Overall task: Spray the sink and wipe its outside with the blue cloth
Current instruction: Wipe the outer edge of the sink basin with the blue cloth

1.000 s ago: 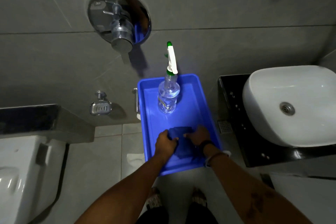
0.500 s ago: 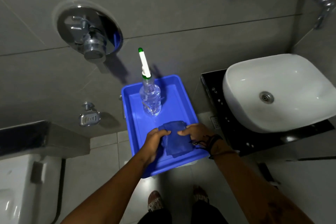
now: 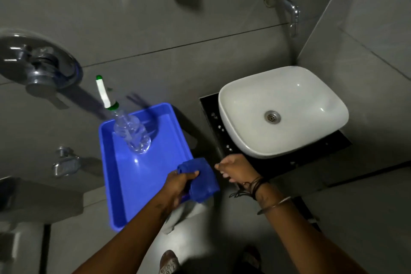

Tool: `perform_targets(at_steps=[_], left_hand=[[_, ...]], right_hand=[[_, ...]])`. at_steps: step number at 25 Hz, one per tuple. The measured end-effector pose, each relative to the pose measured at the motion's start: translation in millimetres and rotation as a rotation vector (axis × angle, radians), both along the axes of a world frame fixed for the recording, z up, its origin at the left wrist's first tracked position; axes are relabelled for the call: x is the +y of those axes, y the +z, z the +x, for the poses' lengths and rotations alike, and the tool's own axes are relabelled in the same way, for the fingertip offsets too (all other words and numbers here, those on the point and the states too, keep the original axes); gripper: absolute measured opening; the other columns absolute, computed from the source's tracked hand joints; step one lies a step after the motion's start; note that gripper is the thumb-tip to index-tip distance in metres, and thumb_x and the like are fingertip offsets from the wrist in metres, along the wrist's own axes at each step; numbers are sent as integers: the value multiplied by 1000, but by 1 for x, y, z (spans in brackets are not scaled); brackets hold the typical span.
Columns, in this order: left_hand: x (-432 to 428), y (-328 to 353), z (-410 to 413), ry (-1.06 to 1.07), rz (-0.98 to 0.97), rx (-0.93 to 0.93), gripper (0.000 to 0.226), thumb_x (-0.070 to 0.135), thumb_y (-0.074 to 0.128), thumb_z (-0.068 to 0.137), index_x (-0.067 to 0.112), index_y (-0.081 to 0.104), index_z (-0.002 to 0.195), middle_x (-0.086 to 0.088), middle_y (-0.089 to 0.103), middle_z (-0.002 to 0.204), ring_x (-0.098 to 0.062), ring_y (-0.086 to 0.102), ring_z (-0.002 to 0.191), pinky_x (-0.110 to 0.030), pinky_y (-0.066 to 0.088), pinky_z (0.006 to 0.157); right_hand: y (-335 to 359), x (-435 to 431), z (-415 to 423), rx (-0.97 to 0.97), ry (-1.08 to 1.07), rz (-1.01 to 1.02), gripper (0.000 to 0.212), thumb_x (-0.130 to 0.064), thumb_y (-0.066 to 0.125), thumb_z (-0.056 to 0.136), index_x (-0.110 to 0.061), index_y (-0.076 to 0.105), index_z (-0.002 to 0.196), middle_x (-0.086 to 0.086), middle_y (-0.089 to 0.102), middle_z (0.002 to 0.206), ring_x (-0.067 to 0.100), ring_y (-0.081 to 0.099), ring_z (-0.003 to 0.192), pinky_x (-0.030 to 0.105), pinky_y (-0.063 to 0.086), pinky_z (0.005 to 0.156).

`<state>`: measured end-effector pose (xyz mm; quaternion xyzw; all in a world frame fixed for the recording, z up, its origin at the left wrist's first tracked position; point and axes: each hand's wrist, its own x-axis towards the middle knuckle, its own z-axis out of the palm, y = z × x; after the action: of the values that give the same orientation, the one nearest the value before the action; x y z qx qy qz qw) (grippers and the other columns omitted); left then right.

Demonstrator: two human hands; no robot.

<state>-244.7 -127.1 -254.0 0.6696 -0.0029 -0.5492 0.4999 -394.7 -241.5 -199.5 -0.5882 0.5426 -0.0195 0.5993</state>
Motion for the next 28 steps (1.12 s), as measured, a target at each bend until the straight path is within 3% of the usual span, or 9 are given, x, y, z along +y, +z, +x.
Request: perform_targets(at_steps=[2, 4, 6, 9, 11, 14, 20, 25, 28], left_hand=[[-18, -1, -37, 32, 9, -513, 13, 1, 71, 83, 0, 62, 91, -15, 63, 78, -26, 61, 72, -31, 47, 61], [-37, -8, -88, -123, -75, -940, 19, 2, 70, 82, 8, 61, 97, -4, 65, 86, -25, 64, 81, -27, 45, 69], [-47, -27, -130, -379, -198, -1136, 49, -3, 73, 77, -2, 61, 124, -13, 65, 122, -27, 63, 114, -33, 46, 96], [-61, -69, -189, -890, -209, -1349, 71, 20, 88, 67, -8, 60, 126, -26, 54, 138, -43, 57, 124, -50, 49, 99], [-65, -78, -204, -983, -140, -1334, 82, 48, 68, 83, -3, 45, 142, -21, 32, 156, -39, 31, 145, -46, 25, 120], [-66, -87, -212, -1074, -84, -1355, 103, 75, 38, 86, 5, 12, 156, -13, 0, 165, -30, -4, 153, -44, -3, 124], [-68, -87, -207, -1215, 60, -1292, 116, 87, 32, 77, 9, -4, 156, -10, -14, 164, -30, -14, 152, -47, -8, 123], [-77, -90, -166, -1090, 92, -1259, 120, 84, 43, 75, 5, -1, 155, -10, -14, 162, -33, -13, 150, -46, -15, 122], [-109, -85, -106, -1180, 95, -1250, 133, 85, 54, 67, 5, -5, 155, -11, -16, 162, -31, -13, 151, -41, -12, 121]], right_hand=[[15, -36, -38, -80, -26, -114, 14, -15, 67, 85, -2, 69, 85, 20, 64, 77, 24, 57, 68, 24, 43, 54], [29, -78, -81, -147, -80, -216, 10, -9, 65, 84, -1, 71, 85, 18, 68, 77, 22, 60, 65, 23, 47, 59], [37, -107, -108, -186, -141, -300, 9, -4, 62, 83, -5, 71, 81, 14, 68, 75, 18, 61, 61, 15, 49, 55], [30, -140, -145, -162, -196, -355, 15, -3, 59, 82, -12, 70, 76, 9, 69, 72, 20, 65, 63, 19, 50, 56], [18, -152, -157, -148, -181, -389, 12, -7, 60, 82, -9, 71, 77, 10, 72, 75, 26, 69, 72, 30, 55, 65], [-2, -159, -149, -128, -168, -562, 18, -23, 66, 84, -5, 70, 82, 12, 72, 86, 27, 67, 86, 37, 55, 81], [-51, -174, -123, 364, 162, -807, 56, -54, 43, 92, -9, 56, 123, 15, 48, 142, 35, 34, 138, 50, 29, 115], [-57, -174, -118, 519, 108, -868, 70, -63, 29, 89, -6, 62, 113, 19, 59, 129, 37, 44, 130, 51, 38, 108], [-54, -174, -119, 554, 125, -923, 64, -60, 30, 91, -7, 64, 103, 15, 65, 115, 36, 51, 121, 49, 41, 104]])
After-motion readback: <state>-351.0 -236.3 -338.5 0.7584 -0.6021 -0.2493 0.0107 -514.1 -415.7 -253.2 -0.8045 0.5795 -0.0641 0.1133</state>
